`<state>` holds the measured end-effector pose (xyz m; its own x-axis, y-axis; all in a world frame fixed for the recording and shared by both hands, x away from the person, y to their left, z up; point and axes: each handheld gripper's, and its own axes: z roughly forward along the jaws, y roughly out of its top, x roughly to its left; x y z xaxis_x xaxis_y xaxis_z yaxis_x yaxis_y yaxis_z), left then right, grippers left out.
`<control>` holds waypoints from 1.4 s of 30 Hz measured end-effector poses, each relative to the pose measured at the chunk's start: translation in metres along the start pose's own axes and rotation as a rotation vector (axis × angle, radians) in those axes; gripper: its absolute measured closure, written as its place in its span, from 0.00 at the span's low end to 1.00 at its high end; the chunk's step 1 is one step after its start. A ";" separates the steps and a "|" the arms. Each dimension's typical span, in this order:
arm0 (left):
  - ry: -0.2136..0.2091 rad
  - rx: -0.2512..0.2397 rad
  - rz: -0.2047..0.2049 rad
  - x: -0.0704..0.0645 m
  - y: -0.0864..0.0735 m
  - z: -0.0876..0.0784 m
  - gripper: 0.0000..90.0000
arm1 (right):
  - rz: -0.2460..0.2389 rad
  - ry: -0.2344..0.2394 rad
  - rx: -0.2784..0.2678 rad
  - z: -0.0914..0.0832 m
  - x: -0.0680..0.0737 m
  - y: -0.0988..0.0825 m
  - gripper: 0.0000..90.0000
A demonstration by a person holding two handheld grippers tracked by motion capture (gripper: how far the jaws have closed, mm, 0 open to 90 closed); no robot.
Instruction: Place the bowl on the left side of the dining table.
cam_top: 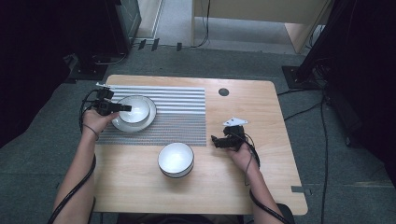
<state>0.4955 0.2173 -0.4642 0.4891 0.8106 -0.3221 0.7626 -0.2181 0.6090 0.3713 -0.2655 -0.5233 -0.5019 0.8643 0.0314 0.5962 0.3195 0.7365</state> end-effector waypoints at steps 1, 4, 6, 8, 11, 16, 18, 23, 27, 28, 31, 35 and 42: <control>0.000 -0.003 0.002 -0.001 0.000 -0.001 0.59 | -0.001 0.000 0.000 0.000 0.000 0.000 0.14; 0.006 -0.010 0.014 -0.003 0.000 -0.003 0.53 | -0.002 0.000 0.000 0.000 0.000 0.000 0.14; 0.005 -0.016 0.026 -0.005 -0.001 -0.005 0.49 | -0.004 -0.001 0.002 0.000 0.000 0.000 0.14; 0.009 -0.019 0.026 -0.006 0.000 -0.007 0.45 | -0.005 -0.001 0.001 0.000 0.000 0.000 0.14; 0.006 -0.016 0.023 -0.008 0.000 -0.010 0.42 | -0.004 -0.001 0.001 0.000 0.000 0.000 0.14; 0.011 0.001 0.025 -0.012 -0.001 -0.013 0.41 | -0.004 0.000 0.001 0.000 0.000 0.000 0.14; 0.015 -0.012 0.027 -0.013 -0.003 -0.015 0.42 | -0.004 0.000 0.001 0.000 0.000 0.000 0.14; 0.004 -0.006 0.027 -0.017 -0.003 -0.020 0.42 | -0.004 -0.001 0.001 0.000 0.000 0.000 0.14; 0.002 0.002 0.025 -0.018 -0.004 -0.023 0.41 | -0.004 0.000 0.001 0.000 0.000 0.000 0.14; 0.000 -0.002 0.022 -0.019 -0.004 -0.024 0.41 | -0.004 0.000 0.001 0.000 0.000 0.000 0.14; 0.011 -0.007 0.027 -0.021 -0.004 -0.028 0.43 | -0.004 0.000 0.001 0.000 0.000 0.000 0.14; 0.013 -0.013 0.033 -0.024 -0.003 -0.034 0.43 | -0.005 0.000 0.001 0.000 0.000 0.000 0.14; -0.002 -0.016 0.037 -0.030 -0.002 -0.043 0.42 | -0.005 0.000 0.002 0.000 0.000 0.000 0.14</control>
<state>0.4609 0.2165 -0.4250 0.5178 0.8010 -0.3005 0.7368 -0.2390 0.6324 0.3710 -0.2659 -0.5233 -0.5045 0.8630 0.0277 0.5949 0.3241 0.7356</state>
